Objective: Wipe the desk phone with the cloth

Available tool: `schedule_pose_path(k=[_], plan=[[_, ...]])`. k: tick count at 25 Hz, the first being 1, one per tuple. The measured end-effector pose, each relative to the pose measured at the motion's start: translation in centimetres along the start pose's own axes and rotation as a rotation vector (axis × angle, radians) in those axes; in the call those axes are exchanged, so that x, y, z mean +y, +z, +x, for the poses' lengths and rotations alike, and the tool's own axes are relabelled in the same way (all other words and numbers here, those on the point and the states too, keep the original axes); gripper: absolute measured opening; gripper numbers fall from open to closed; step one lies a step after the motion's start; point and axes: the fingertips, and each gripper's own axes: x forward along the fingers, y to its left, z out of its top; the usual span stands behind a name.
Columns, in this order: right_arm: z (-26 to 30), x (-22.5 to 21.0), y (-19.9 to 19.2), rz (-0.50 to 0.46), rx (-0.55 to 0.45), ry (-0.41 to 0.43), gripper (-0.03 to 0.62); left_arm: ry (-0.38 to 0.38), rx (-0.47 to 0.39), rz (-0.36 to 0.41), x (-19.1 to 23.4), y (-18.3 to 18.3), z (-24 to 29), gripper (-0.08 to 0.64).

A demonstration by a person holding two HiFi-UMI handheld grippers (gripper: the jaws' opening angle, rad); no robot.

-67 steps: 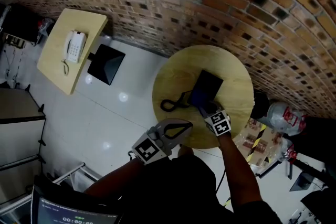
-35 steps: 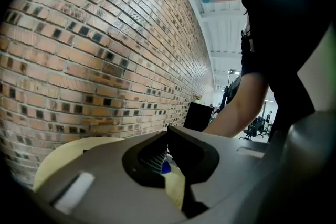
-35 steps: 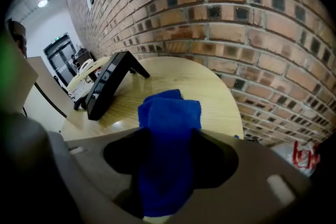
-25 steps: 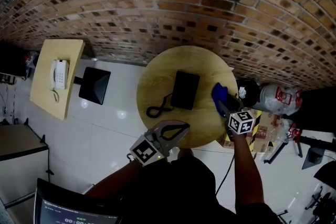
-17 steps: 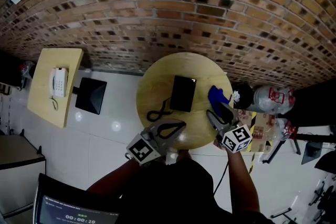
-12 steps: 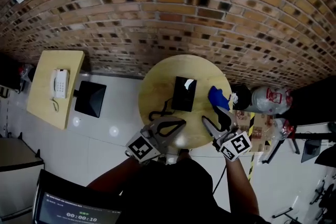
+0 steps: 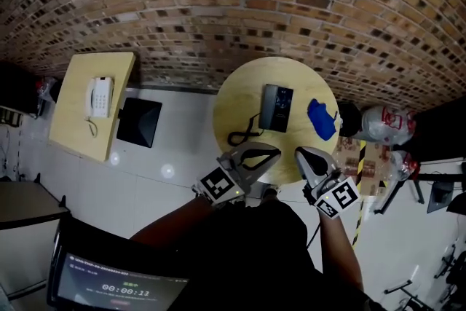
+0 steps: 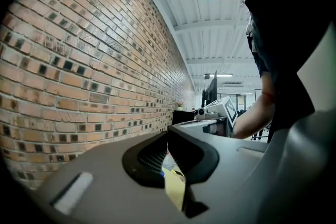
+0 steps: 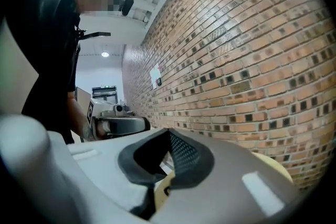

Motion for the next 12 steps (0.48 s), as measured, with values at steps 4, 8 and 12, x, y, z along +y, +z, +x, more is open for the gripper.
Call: schedule_pose_path(k=[4,8,12], plan=[[0.3,1.5,-0.1,-0.012,-0.007,-0.007,0.000,-0.003,-0.013,0.012,-0.3,0.3,-0.8,-0.008],[0.8,2.8,-0.3,-0.027,0.009,0.014,0.000,-0.001,-0.018,0.005,-0.4,0.5,-1.2,-0.008],[1.1,3.4,0.1,-0.034,0.003,0.034,0.000,-0.007,-0.018,0.007,-0.5,0.4,-1.2,-0.008]])
